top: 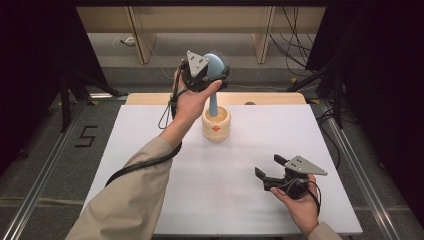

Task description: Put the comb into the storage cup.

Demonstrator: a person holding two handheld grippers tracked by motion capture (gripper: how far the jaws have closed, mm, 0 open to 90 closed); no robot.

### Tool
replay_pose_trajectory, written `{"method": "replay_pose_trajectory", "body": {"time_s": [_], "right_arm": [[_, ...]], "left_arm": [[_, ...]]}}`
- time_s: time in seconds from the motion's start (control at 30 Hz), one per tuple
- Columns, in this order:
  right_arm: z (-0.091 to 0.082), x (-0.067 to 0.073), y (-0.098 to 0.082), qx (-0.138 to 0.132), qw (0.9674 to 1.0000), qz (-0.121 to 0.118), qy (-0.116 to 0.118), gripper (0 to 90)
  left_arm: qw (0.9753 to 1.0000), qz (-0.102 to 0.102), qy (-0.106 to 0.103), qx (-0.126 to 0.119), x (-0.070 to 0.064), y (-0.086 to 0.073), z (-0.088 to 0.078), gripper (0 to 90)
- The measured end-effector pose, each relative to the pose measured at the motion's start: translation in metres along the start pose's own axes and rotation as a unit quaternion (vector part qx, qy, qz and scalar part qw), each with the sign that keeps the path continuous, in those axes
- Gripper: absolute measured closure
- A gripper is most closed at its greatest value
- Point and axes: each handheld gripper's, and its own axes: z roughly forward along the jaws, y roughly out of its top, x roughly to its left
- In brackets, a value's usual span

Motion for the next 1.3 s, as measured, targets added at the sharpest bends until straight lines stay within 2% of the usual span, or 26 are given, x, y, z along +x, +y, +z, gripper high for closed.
{"method": "replay_pose_trajectory", "body": {"time_s": [0.03, 0.17, 0.2, 0.23, 0.37, 0.57, 0.6, 0.67, 0.7, 0.8, 0.9, 0.93, 1.03, 1.07, 1.13, 1.3], "right_arm": [[0.0, 0.0, 0.0, 0.0, 1.0, 0.0, 0.0, 15.9], [0.0, -0.001, 0.0, 0.0, 1.0, 0.001, 0.0, 16.0], [0.0, 0.0, 0.0, 0.001, 1.0, 0.0, 0.0, 15.9], [0.0, 0.0, 0.0, 0.0, 1.0, 0.001, 0.0, 15.9], [0.0, 0.0, 0.0, 0.0, 1.0, 0.001, -0.001, 16.0], [0.0, -0.001, -0.001, -0.001, 1.0, 0.0, 0.0, 16.0], [0.0, -0.001, -0.001, -0.001, 1.0, 0.0, 0.0, 15.9], [0.0, -0.001, 0.0, -0.001, 1.0, 0.0, 0.0, 15.9], [0.0, -0.001, 0.0, -0.001, 1.0, 0.0, -0.001, 16.0], [0.0, -0.001, -0.001, -0.001, 1.0, 0.0, 0.0, 16.0], [0.0, -0.001, -0.001, -0.002, 1.0, 0.0, 0.0, 15.9], [0.0, -0.001, -0.001, -0.002, 1.0, 0.0, 0.0, 16.0], [0.0, -0.001, 0.0, -0.001, 1.0, 0.0, 0.0, 16.0], [0.0, -0.001, -0.001, -0.002, 1.0, 0.0, 0.0, 15.9], [0.0, -0.001, -0.001, -0.002, 1.0, 0.0, 0.0, 16.0], [0.0, -0.001, -0.001, -0.001, 1.0, 0.001, 0.001, 15.9]], "left_arm": [[1.0, -0.006, 0.0, 0.004, -0.001, 0.0, 0.0, 19.8], [1.0, -0.005, 0.001, 0.006, 0.0, -0.001, 0.001, 19.8], [1.0, 0.001, 0.002, 0.002, 0.001, -0.001, 0.002, 19.8], [1.0, -0.005, 0.001, 0.006, 0.0, -0.002, 0.001, 19.7], [1.0, -0.005, 0.001, 0.007, 0.0, -0.003, 0.002, 19.8], [0.9999, -0.005, 0.001, 0.009, 0.0, -0.005, 0.005, 19.8], [1.0, 0.001, 0.002, 0.005, 0.001, -0.005, 0.006, 19.8], [0.9999, -0.004, 0.001, 0.01, 0.0, -0.006, 0.006, 19.7], [1.0, 0.002, 0.001, 0.007, 0.0, -0.005, 0.007, 19.7], [0.9999, -0.005, -0.002, 0.011, -0.002, -0.006, 0.008, 19.8], [1.0, 0.005, -0.001, 0.007, -0.002, -0.006, 0.009, 19.8], [0.9999, -0.002, -0.002, 0.012, -0.003, -0.006, 0.009, 19.8], [0.9999, -0.002, -0.004, 0.012, -0.004, -0.007, 0.01, 19.8], [0.9999, 0.006, -0.003, 0.008, -0.003, -0.006, 0.01, 19.8], [0.9999, -0.001, -0.005, 0.012, -0.004, -0.006, 0.01, 19.8], [0.9999, 0.0, -0.006, 0.013, -0.005, -0.006, 0.012, 19.8]]}}
